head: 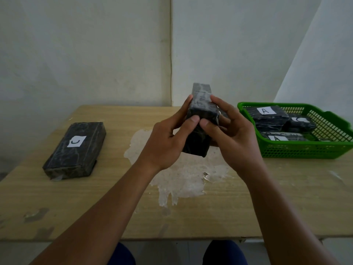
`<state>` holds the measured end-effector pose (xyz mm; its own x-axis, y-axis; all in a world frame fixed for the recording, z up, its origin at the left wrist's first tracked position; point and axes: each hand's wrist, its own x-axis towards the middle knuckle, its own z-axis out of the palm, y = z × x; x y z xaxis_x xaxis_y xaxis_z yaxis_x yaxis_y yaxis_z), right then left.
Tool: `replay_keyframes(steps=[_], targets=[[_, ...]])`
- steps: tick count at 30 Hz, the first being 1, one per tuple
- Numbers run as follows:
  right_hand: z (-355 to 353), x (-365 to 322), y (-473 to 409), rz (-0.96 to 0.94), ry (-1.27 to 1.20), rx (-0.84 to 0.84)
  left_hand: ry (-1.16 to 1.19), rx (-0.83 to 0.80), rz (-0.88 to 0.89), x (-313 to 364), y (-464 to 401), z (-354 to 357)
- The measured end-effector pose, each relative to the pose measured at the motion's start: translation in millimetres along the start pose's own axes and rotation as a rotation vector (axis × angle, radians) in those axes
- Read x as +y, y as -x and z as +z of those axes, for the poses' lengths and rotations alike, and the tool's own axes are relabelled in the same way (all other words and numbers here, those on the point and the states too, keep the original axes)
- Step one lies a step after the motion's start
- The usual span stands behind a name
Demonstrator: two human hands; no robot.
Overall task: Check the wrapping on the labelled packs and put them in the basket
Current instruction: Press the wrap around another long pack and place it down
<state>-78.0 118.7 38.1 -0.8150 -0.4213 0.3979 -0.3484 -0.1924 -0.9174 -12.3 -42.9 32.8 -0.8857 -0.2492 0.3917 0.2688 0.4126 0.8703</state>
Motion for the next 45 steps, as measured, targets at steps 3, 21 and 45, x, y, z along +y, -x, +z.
replay_keyframes(steps=[3, 21, 45], targets=[[1, 3, 2, 0.067, 0.082, -0.043, 0.015, 0.081, -0.069, 11, -4, 0], [-2, -14, -19, 0.375, -0.018, 0.119, 0.207, -0.038, -0.280, 21, -19, 2], [-21, 10, -4, 0.083, 0.086, -0.144, 0.156, -0.177, 0.013, -4, -17, -14]])
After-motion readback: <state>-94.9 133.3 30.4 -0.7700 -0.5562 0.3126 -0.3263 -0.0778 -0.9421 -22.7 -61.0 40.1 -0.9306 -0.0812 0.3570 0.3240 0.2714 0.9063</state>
